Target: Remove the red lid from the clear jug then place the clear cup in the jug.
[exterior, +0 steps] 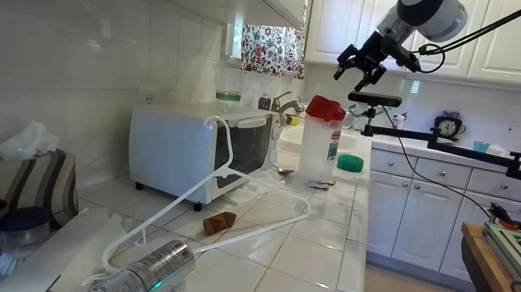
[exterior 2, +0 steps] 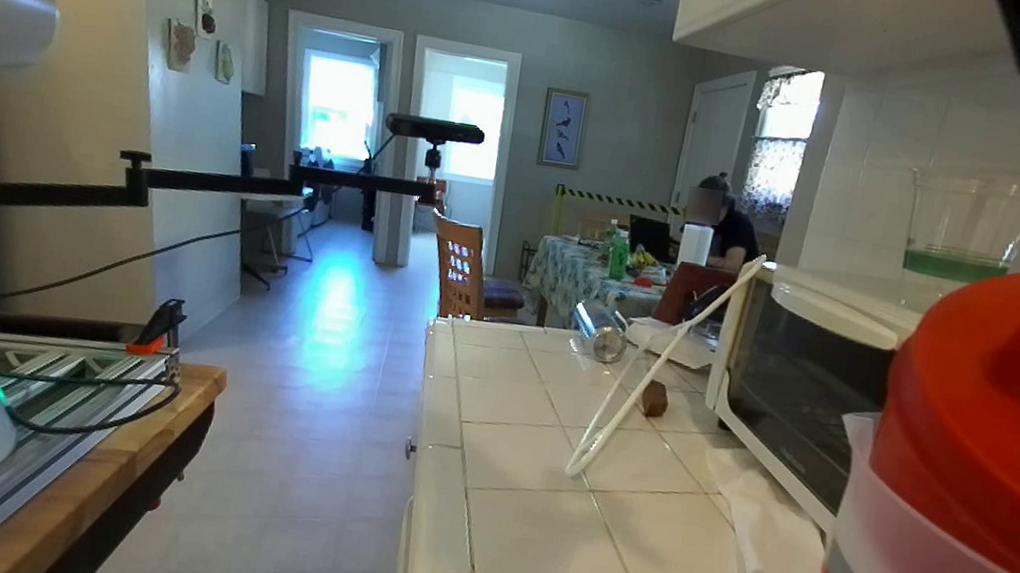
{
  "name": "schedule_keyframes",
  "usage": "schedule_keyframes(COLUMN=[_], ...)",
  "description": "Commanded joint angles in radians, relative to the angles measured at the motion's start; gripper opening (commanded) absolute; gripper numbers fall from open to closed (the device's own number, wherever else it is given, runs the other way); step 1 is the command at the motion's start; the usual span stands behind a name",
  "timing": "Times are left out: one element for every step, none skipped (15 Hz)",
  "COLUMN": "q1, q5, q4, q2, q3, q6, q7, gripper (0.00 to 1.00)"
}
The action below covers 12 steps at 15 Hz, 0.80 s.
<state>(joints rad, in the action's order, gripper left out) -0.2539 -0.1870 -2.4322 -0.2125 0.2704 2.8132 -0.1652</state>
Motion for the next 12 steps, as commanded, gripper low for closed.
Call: schedule_keyframes(q1=[0.039, 0.048, 0.045, 0.044, 0.044, 0.045, 0.049, 0.058, 0.064, 0.068, 0.073, 0.074], q5=[-0.088, -0.104, -0.107, -0.115, -0.122, -0.134, -0.151, -0.186, -0.213, -0.237, -0.265, -0.28], q4=[0.031, 0.036, 0.043, 0.047, 0.053, 0.057, 0.058, 0.058, 0.058, 0.06, 0.06, 0.063], q2=[0.04, 0.049, 0.059, 0.067, 0.074, 0.081, 0.086, 0.092, 0.098, 0.104, 0.109, 0.116], q3=[0.032, 0.043, 0.046, 0.05, 0.055, 0.06, 0.066, 0.071, 0.074, 0.076, 0.078, 0.076], q6=[0.004, 0.004, 0.001, 0.001, 0.002, 0.003, 0.008, 0.01, 0.011, 0.01, 0.011, 0.011], q7=[0.092, 0.112, 0.12, 0.132, 0.144, 0.159, 0.176, 0.203, 0.225, 0.245, 0.267, 0.282], gripper=[1.0, 1.0, 1.0, 1.0, 1.0, 1.0, 1.0, 1.0, 1.0, 1.0, 1.0, 1.0])
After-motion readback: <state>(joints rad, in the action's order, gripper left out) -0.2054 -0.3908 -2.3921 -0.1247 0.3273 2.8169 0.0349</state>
